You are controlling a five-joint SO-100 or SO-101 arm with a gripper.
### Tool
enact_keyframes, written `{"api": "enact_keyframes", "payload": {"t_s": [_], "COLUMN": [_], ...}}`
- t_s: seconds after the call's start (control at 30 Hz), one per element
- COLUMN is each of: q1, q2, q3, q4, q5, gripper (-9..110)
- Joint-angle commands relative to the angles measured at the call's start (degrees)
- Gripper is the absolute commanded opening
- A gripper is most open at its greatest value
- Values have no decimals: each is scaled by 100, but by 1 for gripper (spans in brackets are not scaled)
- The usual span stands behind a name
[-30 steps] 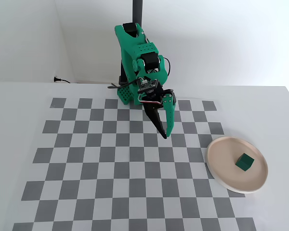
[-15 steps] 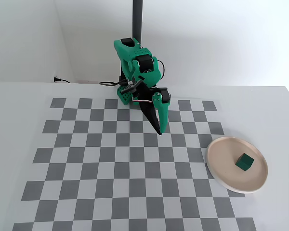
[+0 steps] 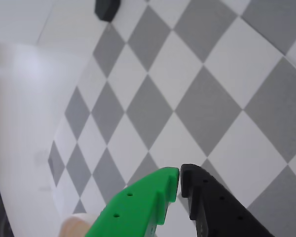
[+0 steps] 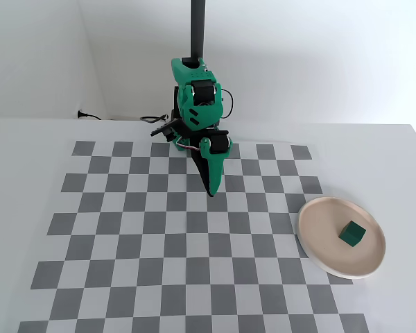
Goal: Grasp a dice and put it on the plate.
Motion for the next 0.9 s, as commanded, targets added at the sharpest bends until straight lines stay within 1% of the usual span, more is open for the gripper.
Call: {"api": "enact_keyframes", "payload": {"t_s": [0.0,0.13,0.3,0.37,0.53,0.73,0.8,0.87], "q1": [185,580,1160,1195,1125,958,949,949], "q2": [70,70,79,79,79,79,79,79], "q3": [62,229,229,255,281,281,281,281], "q4": [-158,-44,378,615,703,694,694,694], "q5": [439,782,1846,2030,2303,2109,2101,2101], "gripper": [-4,-4,-4,-4,-4,-4,-2,3]}}
